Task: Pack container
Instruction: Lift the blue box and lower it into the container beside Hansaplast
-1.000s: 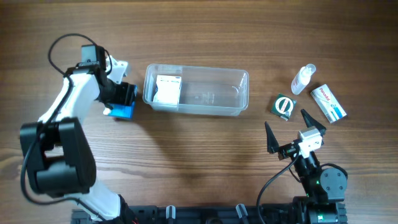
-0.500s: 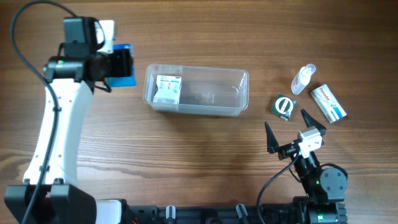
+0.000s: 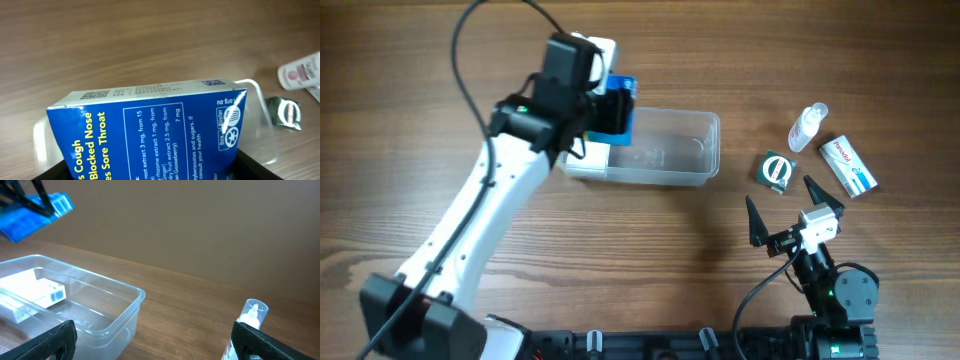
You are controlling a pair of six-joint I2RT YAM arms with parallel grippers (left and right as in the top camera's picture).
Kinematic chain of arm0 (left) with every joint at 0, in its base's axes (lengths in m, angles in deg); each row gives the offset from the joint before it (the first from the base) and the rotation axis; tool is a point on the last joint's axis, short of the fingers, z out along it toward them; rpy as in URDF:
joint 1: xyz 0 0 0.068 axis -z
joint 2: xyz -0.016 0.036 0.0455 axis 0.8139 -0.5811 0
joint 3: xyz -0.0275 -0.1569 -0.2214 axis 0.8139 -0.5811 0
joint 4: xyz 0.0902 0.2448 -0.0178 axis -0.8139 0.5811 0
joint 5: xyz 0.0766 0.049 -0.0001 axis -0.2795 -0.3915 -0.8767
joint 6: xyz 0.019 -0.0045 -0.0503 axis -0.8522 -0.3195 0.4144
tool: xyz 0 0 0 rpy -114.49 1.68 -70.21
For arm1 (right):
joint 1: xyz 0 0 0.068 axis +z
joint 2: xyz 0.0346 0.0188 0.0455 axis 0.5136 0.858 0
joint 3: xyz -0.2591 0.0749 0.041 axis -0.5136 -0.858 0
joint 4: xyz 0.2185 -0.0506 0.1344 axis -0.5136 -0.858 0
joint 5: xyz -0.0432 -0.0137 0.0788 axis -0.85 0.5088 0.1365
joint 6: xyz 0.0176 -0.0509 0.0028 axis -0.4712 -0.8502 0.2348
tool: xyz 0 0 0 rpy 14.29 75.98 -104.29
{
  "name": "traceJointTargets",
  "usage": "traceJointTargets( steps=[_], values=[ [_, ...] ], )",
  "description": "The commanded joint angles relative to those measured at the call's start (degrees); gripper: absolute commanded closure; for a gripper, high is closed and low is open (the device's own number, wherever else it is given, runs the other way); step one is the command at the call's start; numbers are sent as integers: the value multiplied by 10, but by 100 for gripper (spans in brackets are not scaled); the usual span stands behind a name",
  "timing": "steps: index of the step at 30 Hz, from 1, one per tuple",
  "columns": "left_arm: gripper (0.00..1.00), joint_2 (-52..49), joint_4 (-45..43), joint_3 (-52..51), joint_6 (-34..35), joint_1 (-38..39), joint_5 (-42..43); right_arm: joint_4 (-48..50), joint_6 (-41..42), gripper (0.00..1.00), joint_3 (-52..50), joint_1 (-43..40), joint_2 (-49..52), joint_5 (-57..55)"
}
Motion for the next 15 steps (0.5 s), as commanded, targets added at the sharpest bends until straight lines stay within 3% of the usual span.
traceJointTargets(
  steps=[1, 6, 15],
  values=[
    [31, -39, -17, 10, 31, 40, -8, 2, -5, 0, -1, -2, -2, 11],
    [31, -82, -27, 10, 31, 68, -70, 2, -5, 0, -1, -2, -2, 11],
    [30, -137, -27, 10, 33, 69, -67, 2, -5, 0, -1, -2, -2, 11]
  ],
)
